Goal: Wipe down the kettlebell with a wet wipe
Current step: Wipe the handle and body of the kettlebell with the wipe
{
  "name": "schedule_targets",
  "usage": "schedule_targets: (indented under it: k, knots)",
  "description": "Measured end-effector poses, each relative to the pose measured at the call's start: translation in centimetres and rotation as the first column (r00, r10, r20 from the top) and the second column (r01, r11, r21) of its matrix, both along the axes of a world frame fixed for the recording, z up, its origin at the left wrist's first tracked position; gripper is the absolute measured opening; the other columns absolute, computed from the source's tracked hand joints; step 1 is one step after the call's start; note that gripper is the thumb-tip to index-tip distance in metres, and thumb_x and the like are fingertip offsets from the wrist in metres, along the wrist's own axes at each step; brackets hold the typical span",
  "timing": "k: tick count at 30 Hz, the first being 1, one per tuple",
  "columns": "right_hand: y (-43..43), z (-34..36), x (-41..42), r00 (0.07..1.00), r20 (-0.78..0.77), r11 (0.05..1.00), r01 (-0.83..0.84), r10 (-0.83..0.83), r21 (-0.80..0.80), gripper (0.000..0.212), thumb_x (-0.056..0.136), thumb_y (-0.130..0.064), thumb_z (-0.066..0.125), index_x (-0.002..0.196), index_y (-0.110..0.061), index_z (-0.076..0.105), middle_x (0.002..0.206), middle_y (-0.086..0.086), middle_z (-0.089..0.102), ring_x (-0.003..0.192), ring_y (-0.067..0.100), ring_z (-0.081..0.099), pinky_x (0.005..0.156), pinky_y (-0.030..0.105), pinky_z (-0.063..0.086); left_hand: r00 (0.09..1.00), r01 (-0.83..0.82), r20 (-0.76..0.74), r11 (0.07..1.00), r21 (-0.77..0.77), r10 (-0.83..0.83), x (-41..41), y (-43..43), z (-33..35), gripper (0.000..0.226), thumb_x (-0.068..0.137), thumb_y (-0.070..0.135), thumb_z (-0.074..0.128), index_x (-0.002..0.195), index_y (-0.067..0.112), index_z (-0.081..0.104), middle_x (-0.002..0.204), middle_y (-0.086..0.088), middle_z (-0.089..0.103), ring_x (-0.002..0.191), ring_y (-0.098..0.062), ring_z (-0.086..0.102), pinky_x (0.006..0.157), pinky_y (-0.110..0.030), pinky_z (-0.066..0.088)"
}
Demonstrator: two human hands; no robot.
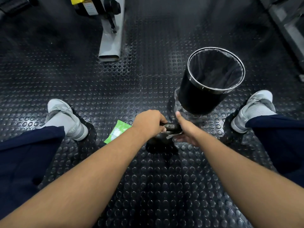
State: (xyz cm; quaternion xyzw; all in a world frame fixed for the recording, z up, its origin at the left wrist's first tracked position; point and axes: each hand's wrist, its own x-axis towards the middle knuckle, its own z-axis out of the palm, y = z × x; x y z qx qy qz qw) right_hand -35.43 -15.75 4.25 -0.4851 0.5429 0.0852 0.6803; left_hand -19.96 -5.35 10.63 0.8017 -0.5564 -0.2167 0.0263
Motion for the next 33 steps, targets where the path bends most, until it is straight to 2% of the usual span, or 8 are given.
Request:
schedule_targets:
  k: [5, 12, 15, 18, 21, 25, 30, 33]
  knots:
    - [-1.0, -0.2, -1.6, 0.987, 0.094, 0.972, 0.110, -0.132, 0.209, 0.100, 0.090, -0.088, 0.021, 0.141, -0.010, 0.057, 0.120, 0.019, 0.075, 0.114, 0.037, 0.071, 0.105, 0.051, 0.052, 1.000, 0.004, -0.003, 1.000, 0.006, -0.004, 0.1, 0.0, -0.1, 0.036, 0.086, 0.047, 0.076, 0.122, 0.046, 0.070, 0.120, 0.019, 0.069, 0.110, -0.012, 0.065, 0.080, -0.029, 0.049]
    - [-3.9, 4.5, 1.3, 0.910, -0.175, 0.910, -0.398, 0.375, -0.115, 0.090, 0.094, -0.082, 0.027, 0.126, -0.005, 0.061, 0.082, 0.012, 0.070, 0.066, 0.024, 0.067, 0.067, 0.033, 0.055, 1.000, 0.006, 0.002, 0.999, 0.035, -0.006, 0.0, -0.2, 0.1, 0.029, 0.086, 0.047, 0.074, 0.115, 0.048, 0.072, 0.107, 0.014, 0.069, 0.101, -0.014, 0.065, 0.077, -0.032, 0.052]
    - [-3.0, 3.5, 1.6, 0.813, -0.292, 0.791, -0.570, 0.504, -0.220, 0.101, 0.088, -0.088, 0.021, 0.109, -0.003, 0.071, 0.106, 0.011, 0.070, 0.105, 0.029, 0.067, 0.093, 0.040, 0.049, 1.000, 0.020, 0.009, 0.999, 0.026, -0.020, 0.0, -0.1, 0.1, 0.025, 0.086, 0.047, 0.074, 0.111, 0.048, 0.072, 0.102, 0.013, 0.068, 0.098, -0.015, 0.065, 0.070, -0.029, 0.044]
    - [-2.3, 1.9, 1.5, 0.855, -0.269, 0.834, -0.504, 0.444, -0.227, 0.100, 0.085, -0.091, 0.031, 0.128, -0.010, 0.069, 0.141, 0.014, 0.061, 0.135, 0.033, 0.053, 0.113, 0.043, 0.035, 1.000, 0.021, 0.004, 0.999, 0.027, -0.021, 0.0, -0.2, 0.0, 0.026, 0.086, 0.047, 0.074, 0.111, 0.049, 0.072, 0.103, 0.013, 0.068, 0.099, -0.015, 0.065, 0.071, -0.030, 0.046]
    - [-2.5, 0.7, 1.6, 0.887, -0.178, 0.878, -0.453, 0.426, -0.153, 0.112, 0.051, -0.112, 0.034, 0.096, -0.018, 0.075, 0.112, 0.012, 0.074, 0.110, 0.030, 0.066, 0.103, 0.040, 0.043, 1.000, 0.002, -0.005, 0.999, 0.036, -0.001, 0.0, -0.1, 0.0, 0.028, 0.085, 0.048, 0.075, 0.112, 0.049, 0.072, 0.105, 0.014, 0.070, 0.099, -0.014, 0.065, 0.079, -0.034, 0.054]
    - [-3.5, 3.5, 2.2, 0.775, -0.254, 0.762, -0.625, 0.579, -0.171, 0.093, 0.082, -0.095, 0.020, 0.080, -0.020, 0.075, 0.078, 0.001, 0.073, 0.077, 0.018, 0.063, 0.074, 0.032, 0.042, 1.000, -0.006, 0.000, 0.999, 0.036, 0.007, 0.0, -0.2, -0.2, 0.028, 0.085, 0.049, 0.075, 0.113, 0.050, 0.071, 0.107, 0.014, 0.069, 0.101, -0.015, 0.065, 0.077, -0.032, 0.051]
    - [-5.0, 4.6, 3.0, 0.744, -0.284, 0.735, -0.659, 0.605, -0.158, 0.108, 0.071, -0.102, 0.025, 0.096, -0.010, 0.075, 0.087, 0.007, 0.072, 0.077, 0.023, 0.066, 0.073, 0.034, 0.050, 1.000, -0.001, 0.009, 0.999, 0.049, 0.001, 0.1, -0.3, -0.2, 0.030, 0.086, 0.049, 0.074, 0.116, 0.049, 0.071, 0.110, 0.013, 0.069, 0.103, -0.016, 0.065, 0.073, -0.031, 0.046]
    - [-4.3, 3.2, 3.1, 0.706, -0.318, 0.696, -0.699, 0.633, -0.167, 0.114, 0.059, -0.109, 0.019, 0.092, -0.013, 0.070, 0.093, 0.008, 0.071, 0.093, 0.026, 0.066, 0.092, 0.041, 0.048, 1.000, 0.003, 0.007, 0.999, 0.045, -0.003, 0.0, -0.4, -0.1, 0.028, 0.086, 0.049, 0.074, 0.114, 0.049, 0.071, 0.109, 0.013, 0.069, 0.102, -0.015, 0.065, 0.071, -0.030, 0.042]
